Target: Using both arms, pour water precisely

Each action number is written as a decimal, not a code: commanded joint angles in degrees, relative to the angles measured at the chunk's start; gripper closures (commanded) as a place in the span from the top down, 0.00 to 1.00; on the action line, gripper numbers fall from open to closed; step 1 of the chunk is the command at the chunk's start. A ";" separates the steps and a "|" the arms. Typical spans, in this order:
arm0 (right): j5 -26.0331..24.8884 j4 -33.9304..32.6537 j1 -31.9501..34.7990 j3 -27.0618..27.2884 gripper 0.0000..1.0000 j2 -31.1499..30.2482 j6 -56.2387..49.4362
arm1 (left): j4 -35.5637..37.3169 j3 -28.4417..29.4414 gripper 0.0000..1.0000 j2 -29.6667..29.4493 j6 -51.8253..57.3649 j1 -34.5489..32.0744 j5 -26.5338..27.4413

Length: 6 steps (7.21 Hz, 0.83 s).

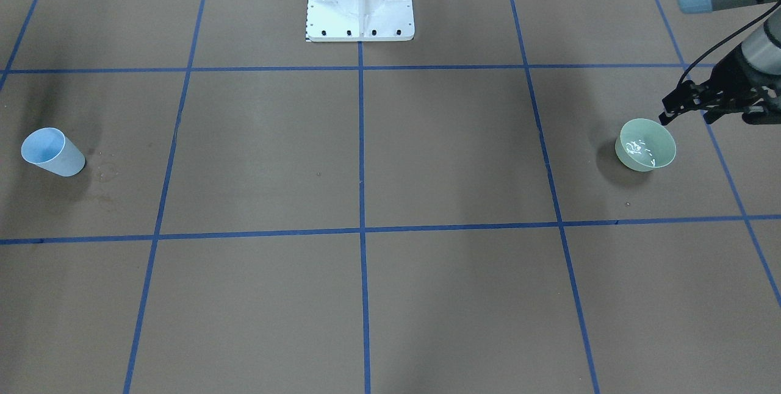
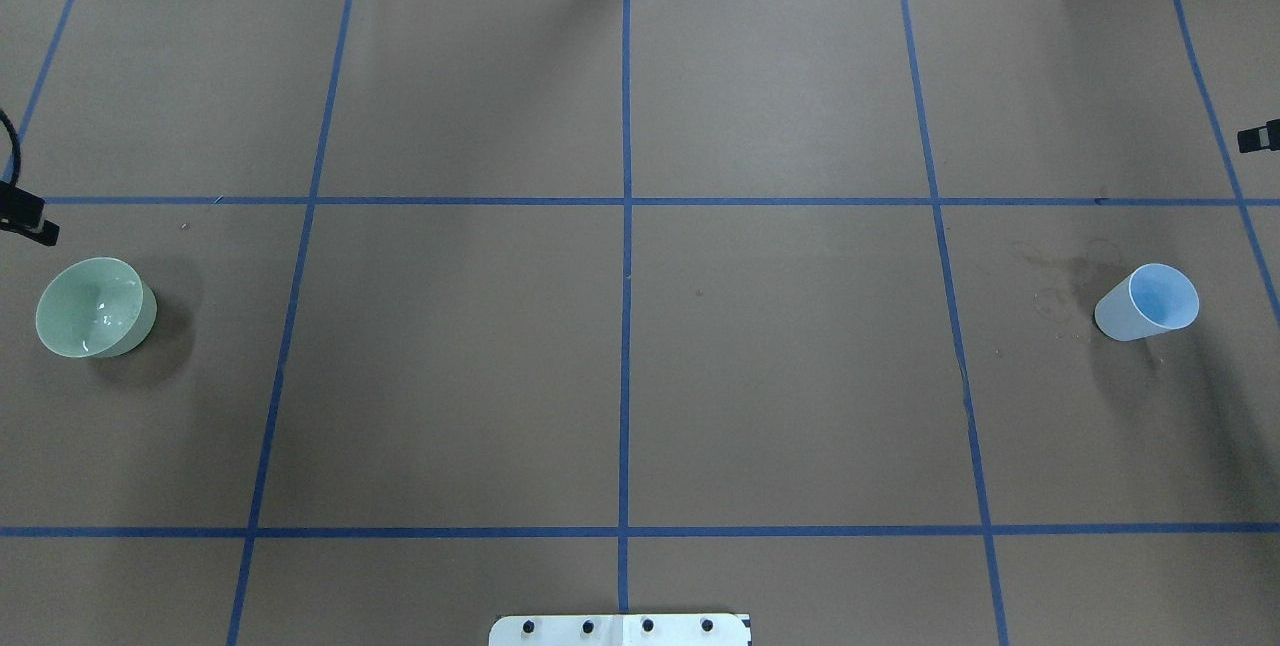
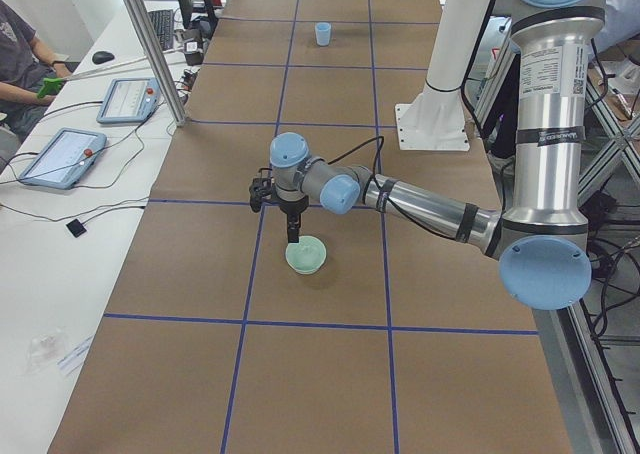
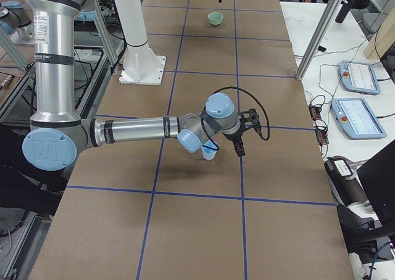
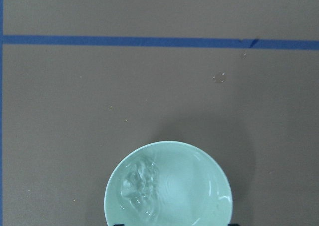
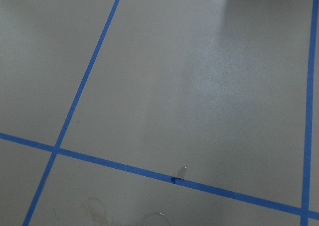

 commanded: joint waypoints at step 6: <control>6.77 -18.25 3.19 -1.03 0.99 -0.03 -5.10 | 1.28 7.00 1.00 3.54 22.97 -14.36 -4.81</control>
